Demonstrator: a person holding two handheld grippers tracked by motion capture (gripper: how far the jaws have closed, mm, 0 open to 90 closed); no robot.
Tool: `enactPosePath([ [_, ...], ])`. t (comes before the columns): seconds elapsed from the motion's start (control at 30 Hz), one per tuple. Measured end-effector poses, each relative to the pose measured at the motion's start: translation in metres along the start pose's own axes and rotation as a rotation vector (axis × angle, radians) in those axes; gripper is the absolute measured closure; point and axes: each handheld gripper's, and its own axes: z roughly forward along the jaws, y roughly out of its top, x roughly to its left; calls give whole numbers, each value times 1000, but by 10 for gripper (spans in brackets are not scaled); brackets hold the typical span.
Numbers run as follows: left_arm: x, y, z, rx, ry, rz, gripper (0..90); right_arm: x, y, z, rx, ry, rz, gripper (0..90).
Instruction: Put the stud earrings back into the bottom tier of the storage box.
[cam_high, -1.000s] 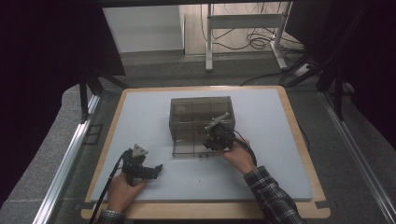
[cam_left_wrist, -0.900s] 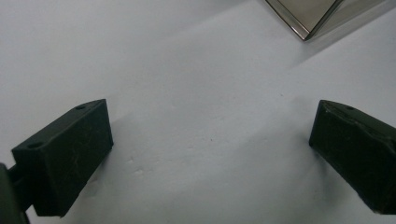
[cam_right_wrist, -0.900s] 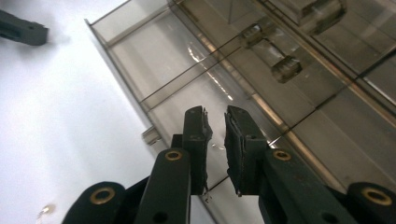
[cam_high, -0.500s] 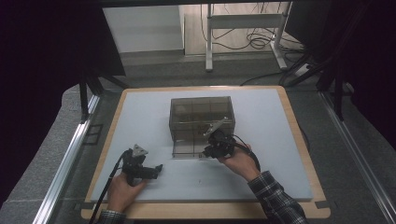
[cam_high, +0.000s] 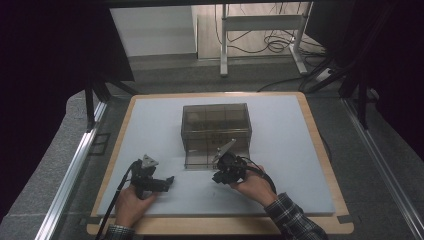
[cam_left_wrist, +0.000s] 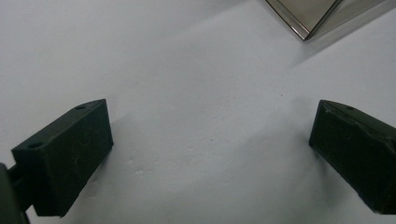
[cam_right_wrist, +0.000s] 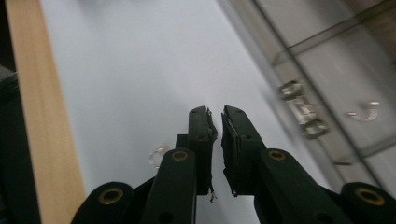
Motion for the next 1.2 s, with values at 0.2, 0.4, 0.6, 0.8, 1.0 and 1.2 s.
enactPosePath([
  [0.2, 0, 0, 0, 1, 0, 0, 0, 11, -4, 6, 7, 34, -25, 793],
  [0.4, 0, 0, 0, 6, 0, 6, 0, 18, -9, 13, 27, 58, -41, 778],
  [0.6, 0, 0, 0, 7, 0, 6, 0, 24, -9, 15, 47, 52, -77, 775],
  [0.8, 0, 0, 0, 7, 0, 6, 0, 32, -6, 19, 94, 14, -119, 777],
  [1.0, 0, 0, 0, 6, 0, 6, 0, 39, -4, 21, 112, -14, -167, 841],
  [1.2, 0, 0, 0, 4, 0, 6, 0, 41, -2, 21, 132, -25, -176, 849],
])
